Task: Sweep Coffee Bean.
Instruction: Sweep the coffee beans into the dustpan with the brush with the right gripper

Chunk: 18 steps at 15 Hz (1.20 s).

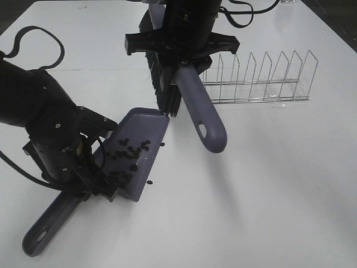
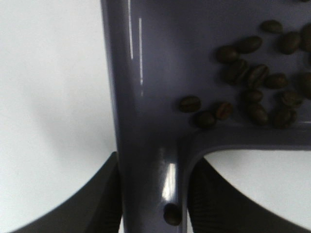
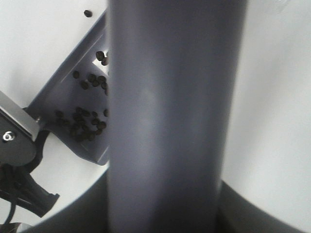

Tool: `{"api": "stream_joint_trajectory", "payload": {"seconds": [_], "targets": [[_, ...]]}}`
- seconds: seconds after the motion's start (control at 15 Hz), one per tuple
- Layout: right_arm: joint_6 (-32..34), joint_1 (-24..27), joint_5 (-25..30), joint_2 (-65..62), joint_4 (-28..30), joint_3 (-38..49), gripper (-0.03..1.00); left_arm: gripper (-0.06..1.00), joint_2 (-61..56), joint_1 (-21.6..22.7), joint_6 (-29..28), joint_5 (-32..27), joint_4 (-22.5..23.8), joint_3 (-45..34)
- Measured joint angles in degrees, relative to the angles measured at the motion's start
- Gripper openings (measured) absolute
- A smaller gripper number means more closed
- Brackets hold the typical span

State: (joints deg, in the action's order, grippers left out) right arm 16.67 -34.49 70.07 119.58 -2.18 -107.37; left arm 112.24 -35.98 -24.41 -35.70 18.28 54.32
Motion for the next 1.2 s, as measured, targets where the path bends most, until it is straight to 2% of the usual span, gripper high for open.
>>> {"api": "stream_joint_trajectory", "payload": {"seconds": [0.13, 0.33, 0.53, 1.0, 1.2], "targets": [[0.00, 0.00, -0.06, -2.01, 4.24, 4.01, 0.30, 0.34, 0.00, 0.00, 0.00, 0.00, 0.00, 0.00], [1.72, 0.00, 0.06, -2.75, 11.23, 14.55, 0.30, 0.34, 0.00, 0.00, -0.23, -0.11, 0.00, 0.00], [3.78, 0.00, 0.63, -2.12, 15.01, 20.17, 0.30, 0.34, 0.00, 0.29, -4.81, -0.52, 0.11, 0.00], [5.10, 0.00, 0.29, 2.81, 15.41, 20.34, 0.30, 0.34, 0.00, 0.69, -9.11, -0.74, 0.23, 0.00], [6.30, 0.00, -3.32, 2.81, 15.13, 20.34, 0.30, 0.34, 0.00, 0.69, -8.19, -0.74, 0.34, 0.00]]}}
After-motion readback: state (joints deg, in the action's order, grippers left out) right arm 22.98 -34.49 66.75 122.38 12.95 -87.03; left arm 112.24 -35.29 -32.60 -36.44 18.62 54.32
